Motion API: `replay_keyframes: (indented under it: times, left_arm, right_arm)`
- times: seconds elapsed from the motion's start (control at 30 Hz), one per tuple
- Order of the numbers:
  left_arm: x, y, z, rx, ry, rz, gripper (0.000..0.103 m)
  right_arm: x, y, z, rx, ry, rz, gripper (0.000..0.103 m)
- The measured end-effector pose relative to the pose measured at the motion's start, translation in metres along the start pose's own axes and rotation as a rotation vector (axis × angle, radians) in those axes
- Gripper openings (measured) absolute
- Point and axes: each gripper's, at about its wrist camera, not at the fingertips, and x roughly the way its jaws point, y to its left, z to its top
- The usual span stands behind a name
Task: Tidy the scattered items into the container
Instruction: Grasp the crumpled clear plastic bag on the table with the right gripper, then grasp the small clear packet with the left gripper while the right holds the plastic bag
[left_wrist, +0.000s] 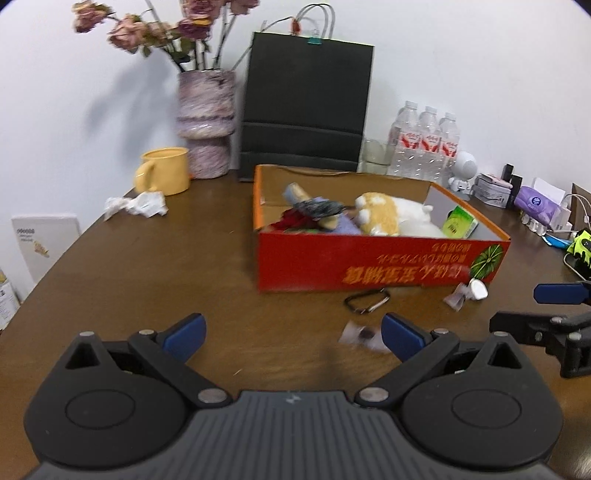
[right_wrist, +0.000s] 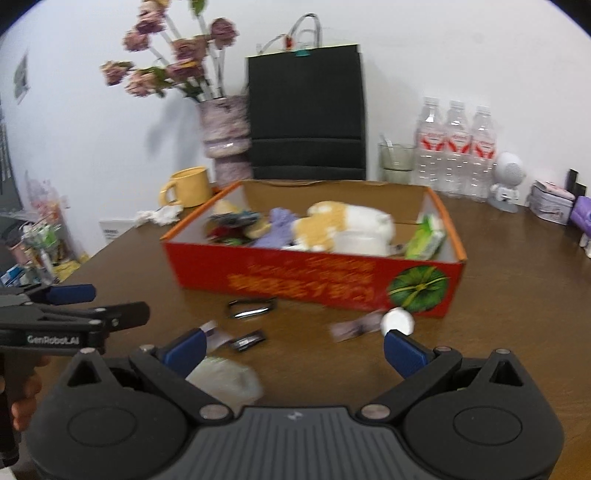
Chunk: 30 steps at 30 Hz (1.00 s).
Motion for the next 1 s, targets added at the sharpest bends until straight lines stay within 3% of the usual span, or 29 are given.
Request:
replay_keyframes:
  times: [0.27, 0.63, 0.73, 0.77, 0.8, 1.0]
  left_arm:
    - [-0.016, 0.035, -0.02, -0.025, 0.009, 0.019, 0.103]
    - [-0.006, 0.045, -0.032, -0.032, 0.044, 0.006, 0.103]
    - [-0.005, 0.042, -0.031, -0.028, 0.047, 0.0, 0.103]
    - [-0.004, 0.041, -0.03, -0.027, 0.049, -0.003, 0.103]
    - [-0.003, 0.038, -0.03, -0.025, 0.051, -0.003, 0.103]
    - [0.011, 0.014, -0.022, 0.002, 0.063, -0.021, 0.103]
  right_arm:
    - [0.012, 0.04, -0.024, -0.01, 0.05, -0.001, 0.102]
    - [0.026, 0.051, -0.038, -0.006, 0.078, -0.019, 0.096]
    - [0.028, 0.051, -0.039, -0.012, 0.084, -0.01, 0.076]
    - [0.028, 0.051, -0.039, -0.013, 0.086, -0.004, 0.053]
    - [0.028, 0.05, -0.039, -0.013, 0.085, 0.003, 0.04]
    - [0.018, 0.033, -0.035, -0.002, 0.039, 0.003, 0.038]
